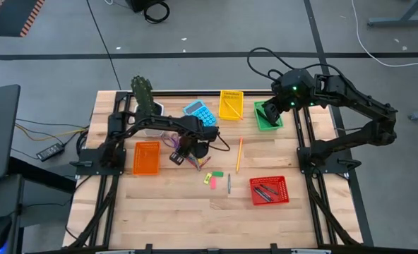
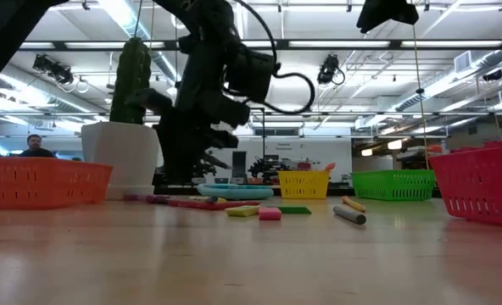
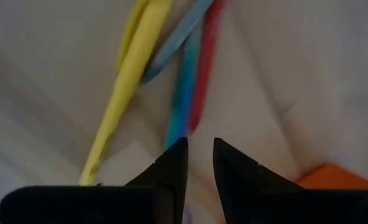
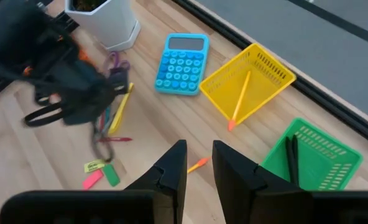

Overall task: Sort crayons/erasers/pens/pencils in bins
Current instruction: Put the yellow eraser into the orange bin

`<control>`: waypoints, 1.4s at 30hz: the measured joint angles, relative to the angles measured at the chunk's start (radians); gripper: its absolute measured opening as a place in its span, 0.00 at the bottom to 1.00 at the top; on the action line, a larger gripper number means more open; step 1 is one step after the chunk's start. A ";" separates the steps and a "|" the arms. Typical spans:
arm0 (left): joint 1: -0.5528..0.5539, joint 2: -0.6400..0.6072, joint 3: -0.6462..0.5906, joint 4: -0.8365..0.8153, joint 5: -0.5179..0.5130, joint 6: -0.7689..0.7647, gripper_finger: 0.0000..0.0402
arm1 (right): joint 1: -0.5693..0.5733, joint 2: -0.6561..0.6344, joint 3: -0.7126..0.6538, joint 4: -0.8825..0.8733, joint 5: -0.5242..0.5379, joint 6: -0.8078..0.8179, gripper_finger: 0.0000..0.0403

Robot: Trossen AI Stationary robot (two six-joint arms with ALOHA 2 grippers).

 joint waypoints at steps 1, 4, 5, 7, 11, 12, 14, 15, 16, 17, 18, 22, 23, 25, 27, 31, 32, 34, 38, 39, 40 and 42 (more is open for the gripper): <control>-0.010 -0.006 0.000 0.000 0.007 0.000 0.20 | 0.000 0.000 0.000 0.000 0.008 0.000 0.21; -0.041 -0.018 -0.001 0.027 0.008 0.001 0.18 | 0.000 0.000 0.000 0.000 0.012 0.000 0.21; -0.050 -0.021 0.000 0.042 0.008 0.001 0.18 | 0.000 0.000 0.000 0.000 0.012 0.000 0.21; -0.064 -0.024 0.000 0.090 0.008 -0.006 0.18 | 0.000 0.000 0.000 0.000 0.012 0.000 0.21; -0.072 -0.023 0.000 0.146 0.006 -0.054 0.19 | 0.000 0.000 0.000 0.000 0.012 0.002 0.21; -0.072 -0.023 0.000 0.156 0.004 -0.057 0.20 | 0.001 0.000 0.000 0.000 0.012 0.002 0.21; -0.071 -0.023 0.000 0.166 0.000 -0.069 0.21 | 0.001 0.000 0.000 0.000 0.012 0.004 0.21; -0.071 -0.023 0.000 0.171 -0.003 -0.074 0.21 | 0.001 0.000 -0.001 0.000 0.012 0.004 0.21; -0.071 -0.024 0.000 0.170 -0.004 -0.076 0.22 | 0.000 0.000 -0.001 0.000 0.012 0.004 0.21; -0.071 -0.024 0.000 0.169 -0.004 -0.077 0.22 | 0.000 0.000 -0.001 0.000 0.012 0.004 0.21; -0.074 -0.025 0.000 0.173 -0.004 -0.076 0.23 | 0.000 0.000 -0.001 0.000 0.012 0.004 0.21; -0.099 -0.033 0.000 0.184 0.022 -0.084 0.25 | 0.000 0.000 -0.001 0.000 0.012 0.004 0.21; -0.107 -0.033 0.001 0.193 0.027 -0.105 0.25 | 0.000 0.000 -0.001 0.000 0.012 0.004 0.21; -0.123 -0.033 0.001 0.195 0.029 -0.160 0.26 | 0.001 0.000 -0.001 0.000 0.011 0.011 0.21; -0.137 -0.033 0.001 0.197 0.031 -0.233 0.26 | 0.000 0.000 -0.001 0.000 0.011 0.024 0.21; -0.158 -0.033 0.001 0.218 0.030 -0.424 0.27 | 0.001 0.000 -0.001 0.000 0.011 0.031 0.21; -0.159 -0.033 0.001 0.233 0.030 -0.479 0.27 | 0.001 0.000 -0.001 0.000 0.011 0.031 0.21; -0.165 -0.033 0.001 0.255 0.031 -0.579 0.27 | 0.001 0.000 -0.001 0.000 0.011 0.030 0.21; -0.185 -0.033 0.001 0.316 0.029 -0.743 0.27 | 0.001 0.000 -0.001 -0.001 0.011 0.019 0.21; -0.193 -0.033 0.001 0.337 0.028 -0.781 0.27 | 0.001 0.000 -0.001 -0.002 0.011 0.017 0.21; -0.201 -0.033 0.001 0.360 0.028 -0.819 0.27 | 0.001 0.000 -0.001 -0.003 0.011 0.015 0.21; -0.219 -0.033 0.001 0.404 0.029 -0.888 0.27 | 0.001 0.000 -0.001 -0.013 0.009 0.011 0.21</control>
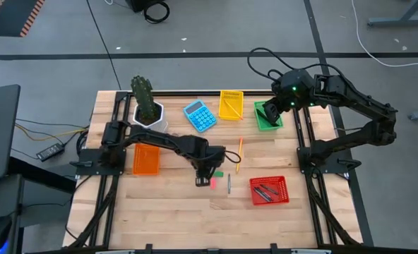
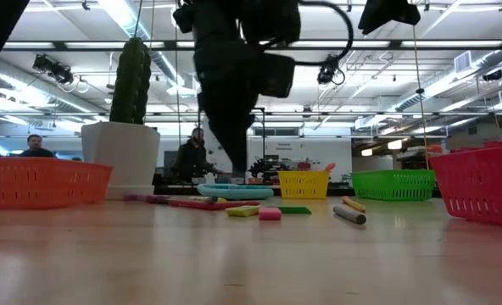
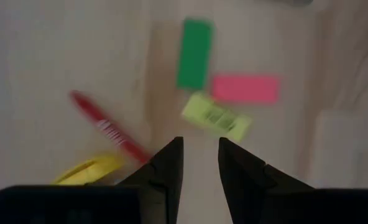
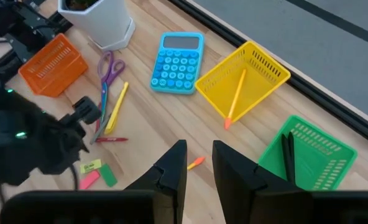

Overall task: Sort crayons/erasers/pens/pencils in bins
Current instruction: Put the yellow eraser into the orange bin

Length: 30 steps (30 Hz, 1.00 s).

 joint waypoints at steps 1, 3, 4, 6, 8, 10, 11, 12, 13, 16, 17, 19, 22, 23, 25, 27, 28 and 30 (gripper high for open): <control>-0.009 0.000 0.000 0.022 0.001 -0.029 0.27 | 0.000 0.000 0.000 -0.007 -0.001 0.000 0.21; -0.028 0.000 0.000 0.059 0.002 -0.074 0.27 | 0.000 0.000 0.000 -0.021 -0.002 0.005 0.21; -0.037 0.000 0.000 0.074 0.002 -0.095 0.27 | 0.000 0.000 0.000 -0.029 -0.002 0.009 0.21; -0.054 0.000 0.000 0.100 0.002 -0.134 0.27 | 0.000 0.000 0.000 -0.041 -0.002 0.010 0.21; -0.067 0.000 0.000 0.122 0.001 -0.143 0.27 | 0.000 0.000 0.000 -0.041 -0.002 0.011 0.21; -0.077 0.000 0.000 0.130 0.000 -0.146 0.27 | 0.000 0.000 0.000 -0.041 -0.002 0.011 0.21; -0.081 0.000 0.000 0.130 -0.002 -0.146 0.27 | 0.000 0.000 0.000 -0.041 -0.002 0.011 0.21; -0.084 0.001 0.000 0.130 -0.006 -0.146 0.27 | 0.000 0.000 0.000 -0.041 -0.002 0.011 0.21; -0.086 0.004 0.000 0.131 -0.007 -0.141 0.27 | 0.000 0.000 0.000 -0.041 -0.002 0.011 0.21; -0.085 0.010 -0.001 0.128 -0.009 -0.113 0.27 | 0.000 0.000 0.000 -0.041 -0.002 0.011 0.21; -0.085 0.010 -0.001 0.131 -0.010 -0.098 0.27 | 0.000 0.000 0.000 -0.041 -0.002 0.011 0.21; -0.085 0.010 -0.001 0.132 -0.023 -0.043 0.27 | 0.000 0.000 0.000 -0.040 -0.002 0.011 0.21; -0.085 0.010 -0.001 0.131 -0.045 0.059 0.27 | 0.000 0.000 0.000 -0.040 -0.002 0.010 0.21; -0.085 0.010 -0.001 0.130 -0.045 0.080 0.27 | 0.000 0.000 0.000 -0.040 -0.002 0.008 0.21; -0.084 0.010 -0.001 0.123 -0.047 0.075 0.27 | 0.000 0.000 0.000 -0.040 -0.002 0.008 0.21; -0.079 0.010 -0.001 0.117 -0.048 0.022 0.27 | 0.000 0.000 0.000 -0.040 -0.002 0.008 0.21; -0.077 0.010 -0.001 0.113 -0.052 -0.010 0.27 | 0.000 0.000 0.000 -0.040 -0.002 0.008 0.21; -0.076 0.010 -0.009 0.120 -0.067 -0.055 0.27 | 0.000 0.000 0.000 -0.040 -0.002 0.008 0.21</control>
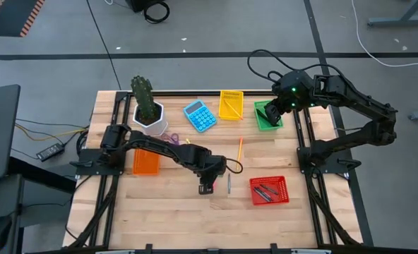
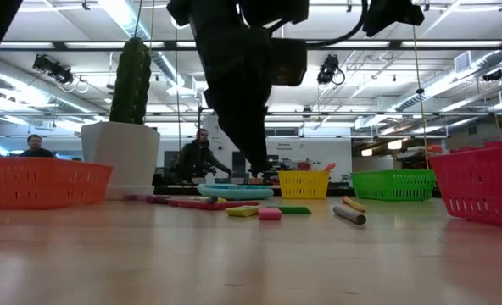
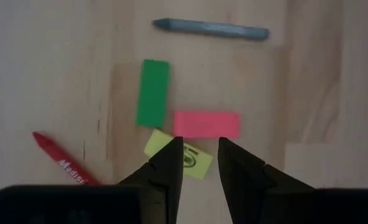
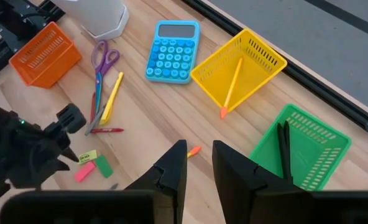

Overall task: Sort crayons/erasers/pens/pencils in bins
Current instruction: Put the yellow eraser into the orange bin

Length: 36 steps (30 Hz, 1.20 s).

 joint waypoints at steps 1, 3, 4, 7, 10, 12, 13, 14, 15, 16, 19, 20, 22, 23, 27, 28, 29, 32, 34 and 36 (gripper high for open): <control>0.001 0.000 -0.007 0.005 -0.003 -0.016 0.27 | 0.000 0.000 0.000 0.000 0.000 0.000 0.21; 0.000 0.000 -0.023 -0.004 -0.004 -0.069 0.27 | 0.000 0.000 0.000 0.000 0.000 -0.004 0.21; 0.000 0.000 -0.028 -0.015 -0.004 -0.104 0.27 | 0.000 0.000 0.000 0.000 0.000 -0.007 0.21; -0.001 0.000 -0.040 -0.021 -0.003 -0.185 0.27 | 0.000 0.000 0.000 0.000 0.000 -0.012 0.21; -0.001 0.000 -0.040 -0.017 -0.003 -0.216 0.27 | 0.000 0.000 0.000 0.000 0.000 -0.019 0.21; 0.000 0.000 -0.040 -0.021 -0.004 -0.226 0.27 | 0.000 0.000 0.000 0.000 0.000 -0.020 0.21; 0.000 0.000 -0.040 -0.021 -0.004 -0.227 0.27 | 0.000 0.000 0.000 0.000 0.000 -0.020 0.21; 0.000 0.000 -0.040 -0.019 -0.004 -0.228 0.27 | 0.000 0.000 0.000 0.000 0.000 -0.020 0.21; 0.000 0.000 -0.040 -0.019 -0.005 -0.228 0.27 | 0.000 0.000 0.000 0.000 0.000 -0.019 0.21; 0.000 0.000 -0.040 -0.020 -0.005 -0.228 0.27 | 0.000 0.000 0.000 0.000 0.000 -0.019 0.21; 0.003 0.000 -0.040 -0.020 -0.005 -0.228 0.27 | 0.000 0.000 0.000 0.000 0.001 -0.020 0.21; 0.004 0.000 -0.040 -0.020 -0.005 -0.234 0.27 | 0.000 0.000 0.000 0.000 0.004 -0.020 0.21; 0.007 0.000 -0.040 -0.021 -0.006 -0.260 0.27 | 0.000 0.000 0.000 0.000 0.011 -0.020 0.21; 0.009 0.000 -0.040 -0.020 -0.006 -0.271 0.27 | 0.000 0.000 0.000 0.000 0.012 -0.019 0.21; 0.010 0.000 -0.040 -0.020 -0.006 -0.326 0.27 | 0.000 0.000 0.000 0.000 0.012 -0.014 0.21; 0.010 0.000 -0.040 -0.021 -0.006 -0.331 0.27 | 0.000 0.000 0.000 0.000 0.012 -0.014 0.21; 0.010 0.000 -0.040 -0.021 -0.006 -0.332 0.27 | 0.000 0.000 0.000 0.000 0.013 -0.014 0.21; 0.010 0.006 -0.040 -0.017 -0.005 -0.338 0.27 | 0.000 0.000 0.000 0.000 0.015 -0.018 0.21; 0.010 0.016 -0.040 -0.022 0.006 -0.352 0.27 | 0.000 0.000 0.000 0.000 0.015 -0.019 0.21; 0.010 0.029 -0.040 -0.006 0.023 -0.357 0.27 | 0.000 0.000 0.000 0.000 0.015 -0.019 0.21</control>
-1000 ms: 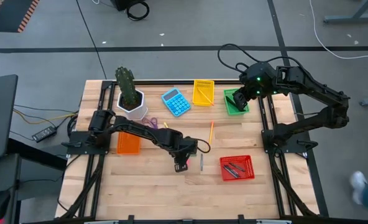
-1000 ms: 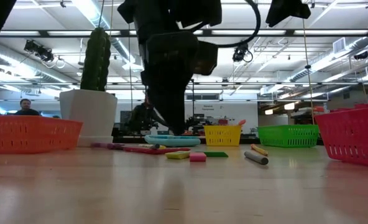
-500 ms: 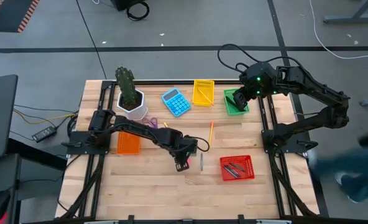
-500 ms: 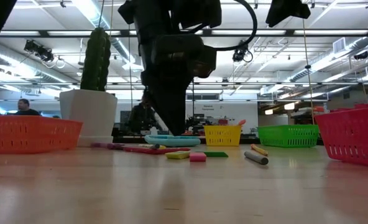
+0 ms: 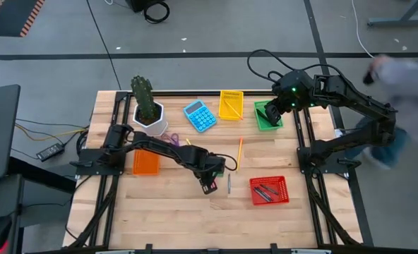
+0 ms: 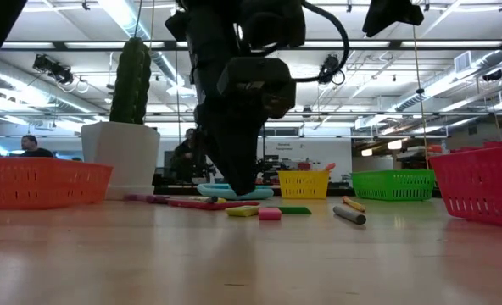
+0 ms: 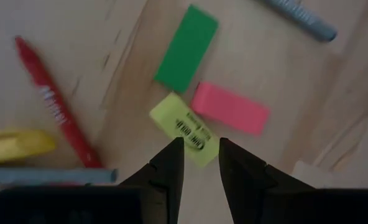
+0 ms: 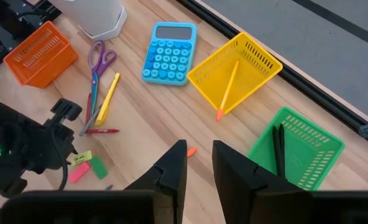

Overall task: Sort crayons/erasers/pens/pencils in bins
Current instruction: Put the yellow eraser into the orange bin

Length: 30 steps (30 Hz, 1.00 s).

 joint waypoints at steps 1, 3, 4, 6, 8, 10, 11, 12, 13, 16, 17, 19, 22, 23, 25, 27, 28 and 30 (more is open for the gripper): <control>0.000 0.005 0.000 0.008 0.010 0.001 0.27 | 0.000 0.000 0.000 0.000 0.000 0.000 0.21; 0.000 0.017 0.000 0.004 0.017 0.008 0.27 | 0.000 0.000 0.000 0.000 0.000 0.000 0.21; 0.000 0.022 0.000 0.019 0.019 0.012 0.27 | 0.000 0.000 0.000 0.000 0.000 0.000 0.21; 0.000 0.026 0.000 0.011 0.018 0.014 0.27 | 0.000 0.000 0.000 0.000 0.000 0.002 0.21; 0.000 0.025 0.000 0.018 0.019 0.022 0.27 | 0.000 0.000 0.000 0.000 0.000 0.005 0.21; 0.001 0.031 0.000 0.014 0.018 0.028 0.27 | 0.000 0.000 0.000 0.000 0.000 0.005 0.21; 0.003 0.031 0.000 0.014 0.020 0.028 0.27 | 0.000 0.000 0.000 0.000 0.000 0.005 0.21; 0.005 0.033 0.000 0.013 0.019 0.028 0.27 | 0.000 0.000 0.000 0.000 0.000 0.003 0.21; 0.005 0.037 0.001 0.013 0.020 0.028 0.27 | 0.000 0.000 0.000 0.000 0.000 0.001 0.21; 0.008 0.042 0.002 0.013 0.022 0.029 0.27 | 0.000 0.000 0.000 0.000 0.000 0.000 0.21; 0.008 0.043 0.002 0.013 0.022 0.029 0.27 | 0.000 0.000 0.000 0.000 0.000 0.000 0.21; 0.008 0.043 0.002 0.013 0.022 0.031 0.27 | 0.000 0.000 0.000 0.000 0.000 0.000 0.21; 0.008 0.044 0.002 0.013 0.019 0.041 0.27 | 0.000 0.000 0.000 0.000 0.000 0.000 0.21; 0.008 0.044 0.002 0.013 0.019 0.051 0.27 | 0.000 0.000 0.000 0.000 0.000 0.000 0.21; 0.008 0.045 0.002 0.012 0.017 0.075 0.27 | 0.000 0.000 0.000 0.000 0.000 0.000 0.21; 0.010 0.045 0.002 0.012 0.013 0.082 0.27 | 0.000 0.000 0.000 0.000 0.000 0.000 0.21; 0.011 0.045 0.002 0.012 0.013 0.082 0.27 | 0.000 0.000 0.000 0.000 0.000 0.000 0.21; 0.017 0.046 0.002 0.012 0.016 0.081 0.27 | 0.000 0.000 0.000 0.000 0.000 0.000 0.21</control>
